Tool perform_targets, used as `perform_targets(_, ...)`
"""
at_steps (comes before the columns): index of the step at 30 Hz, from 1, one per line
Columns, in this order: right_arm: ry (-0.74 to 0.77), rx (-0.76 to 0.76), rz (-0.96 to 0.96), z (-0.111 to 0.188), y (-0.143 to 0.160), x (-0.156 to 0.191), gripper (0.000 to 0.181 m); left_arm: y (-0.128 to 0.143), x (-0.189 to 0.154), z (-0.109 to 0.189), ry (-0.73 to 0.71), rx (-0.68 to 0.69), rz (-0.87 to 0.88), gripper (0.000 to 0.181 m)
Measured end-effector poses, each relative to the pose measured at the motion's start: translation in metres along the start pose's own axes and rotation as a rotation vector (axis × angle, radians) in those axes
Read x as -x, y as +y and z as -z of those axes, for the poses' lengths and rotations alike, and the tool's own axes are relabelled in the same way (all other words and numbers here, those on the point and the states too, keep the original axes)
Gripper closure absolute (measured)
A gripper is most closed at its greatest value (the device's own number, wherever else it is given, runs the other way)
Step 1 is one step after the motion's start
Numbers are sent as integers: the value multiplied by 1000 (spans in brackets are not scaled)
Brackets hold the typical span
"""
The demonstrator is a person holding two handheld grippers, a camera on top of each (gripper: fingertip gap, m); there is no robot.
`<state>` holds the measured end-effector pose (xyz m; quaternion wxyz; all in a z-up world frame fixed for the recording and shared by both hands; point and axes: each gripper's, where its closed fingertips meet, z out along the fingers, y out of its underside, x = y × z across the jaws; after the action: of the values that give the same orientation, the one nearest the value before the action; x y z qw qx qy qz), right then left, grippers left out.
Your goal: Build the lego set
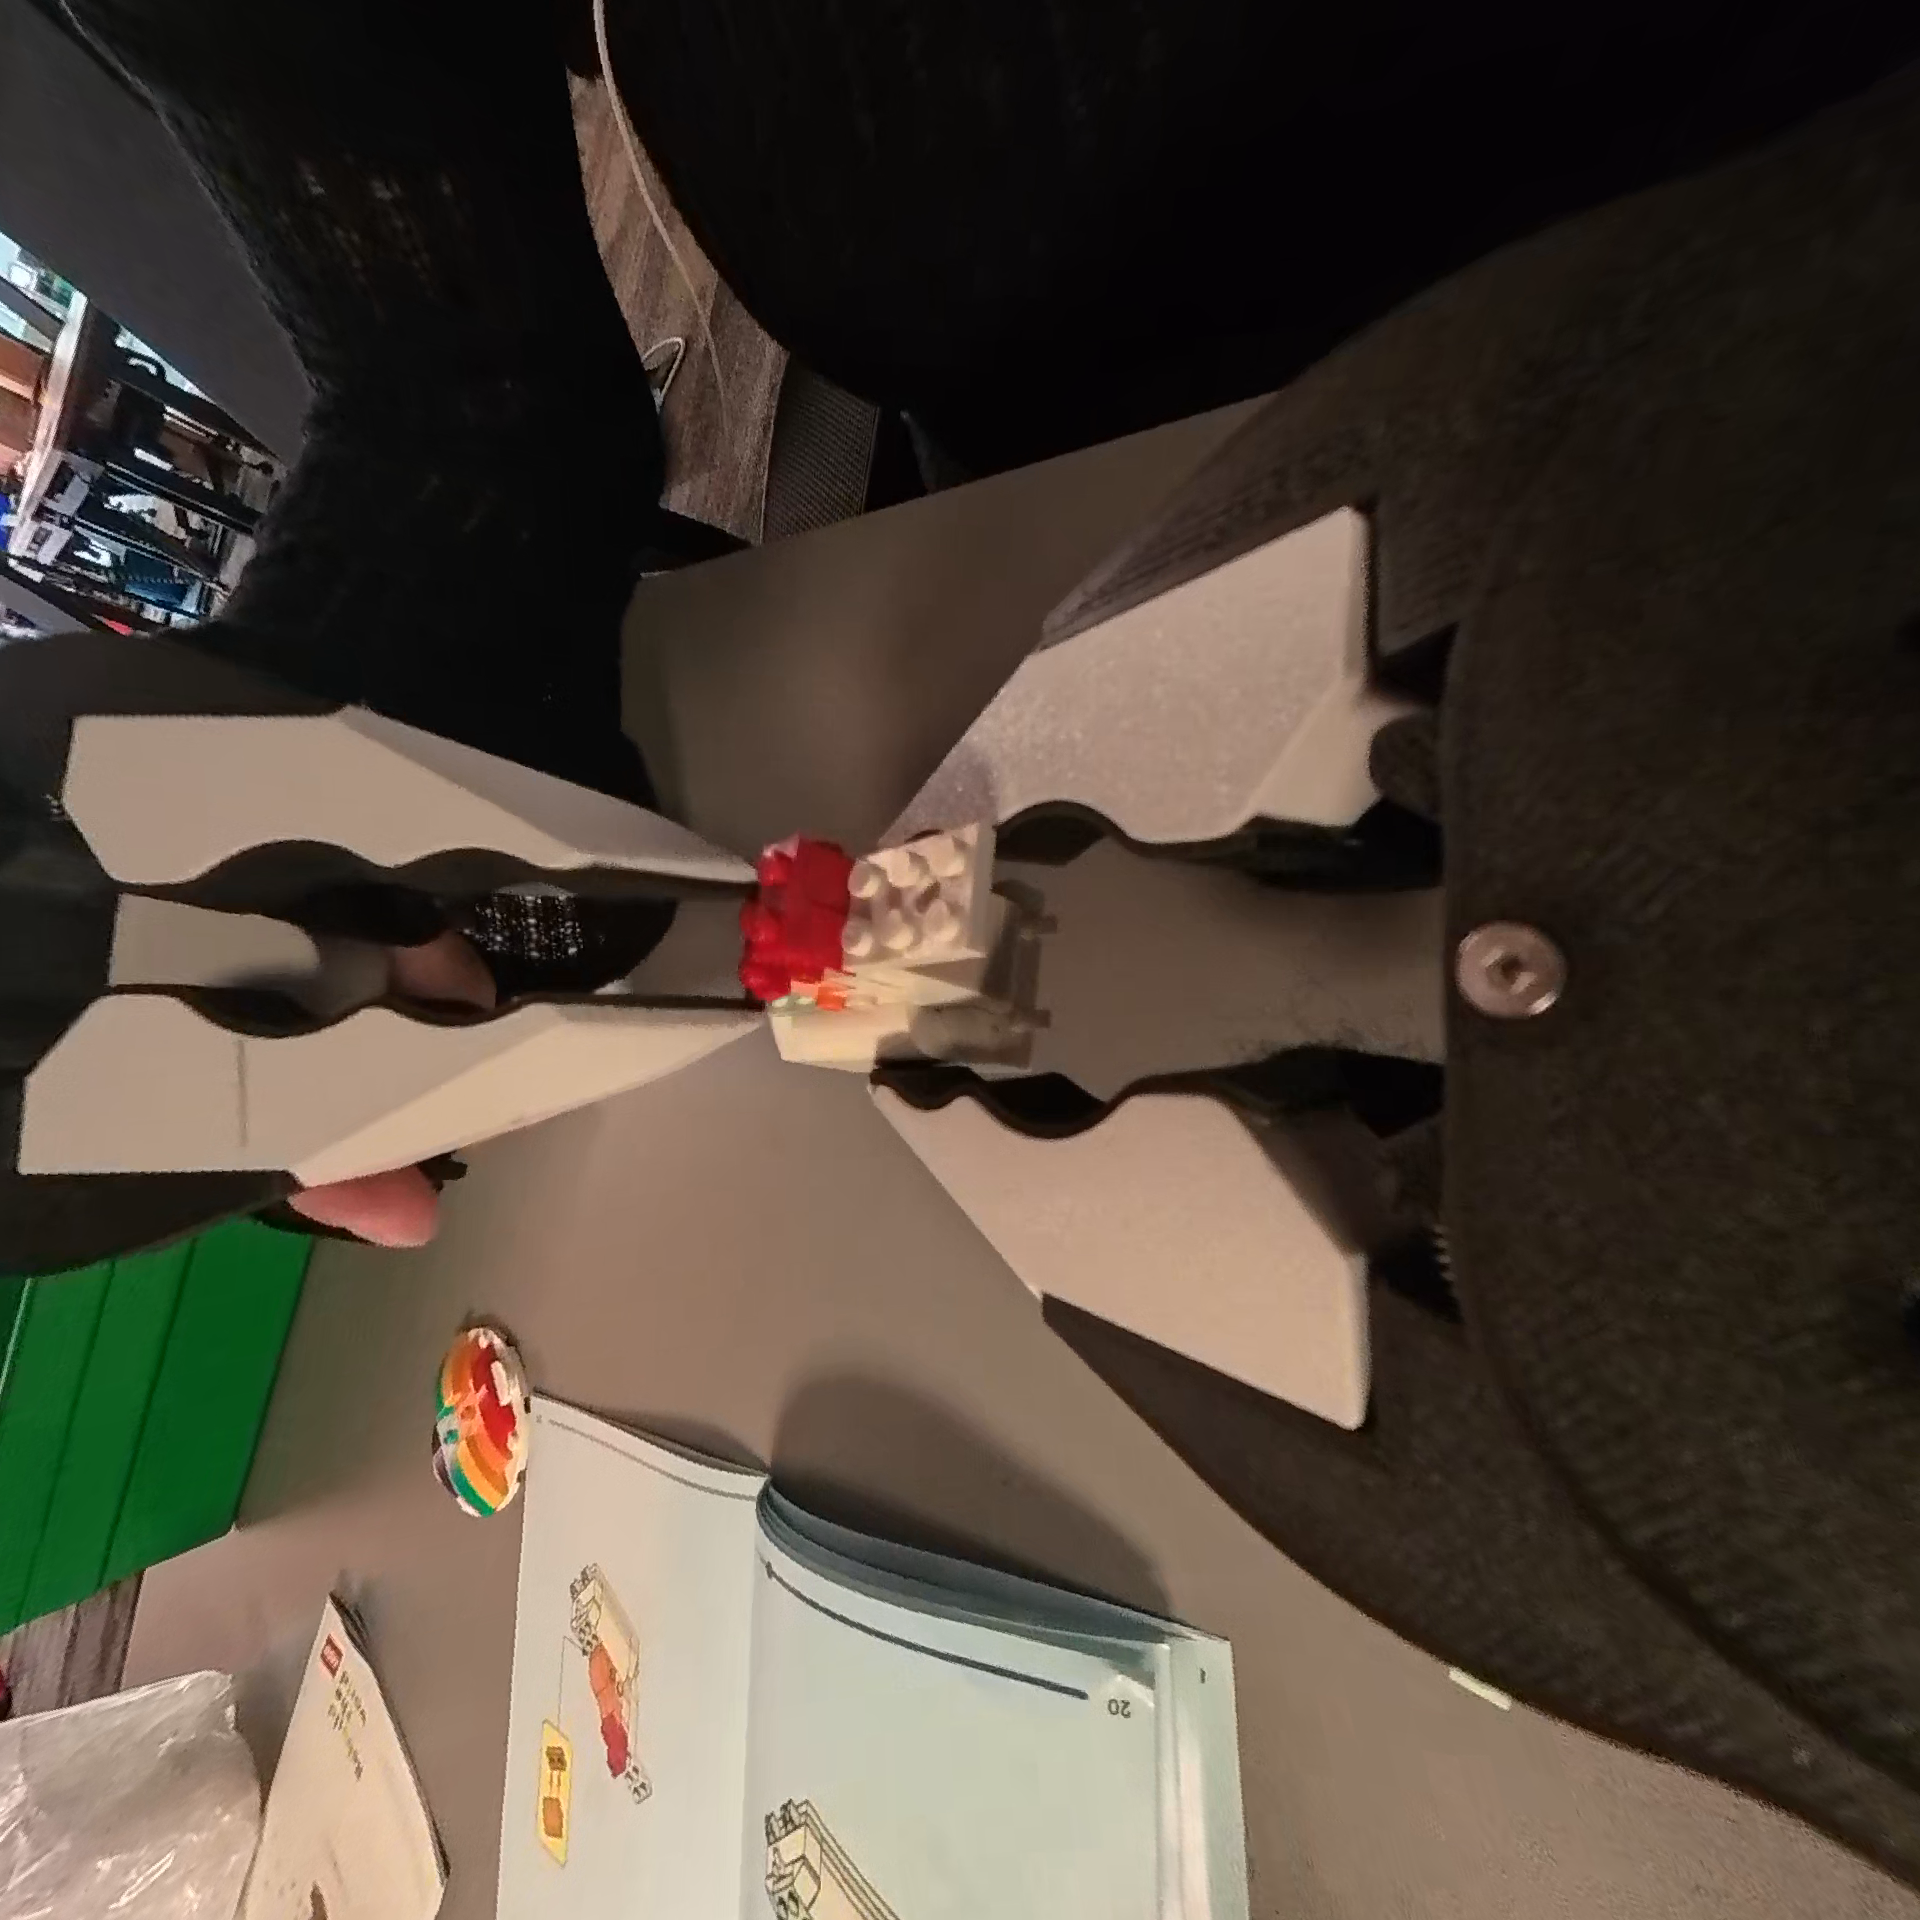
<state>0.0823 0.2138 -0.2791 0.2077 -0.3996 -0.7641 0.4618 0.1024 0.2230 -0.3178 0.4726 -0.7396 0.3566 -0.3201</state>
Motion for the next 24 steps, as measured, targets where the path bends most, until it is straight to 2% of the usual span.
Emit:
perform_targets(11, 86, 71, 72, -3, -4, 0, 167, -3, 1, 1, -6, -25, 0, 146)
perform_targets(24, 106, 90, 97, -3, -3, -1, 162, -6, 3, 3, -9, -43, 14, 146)
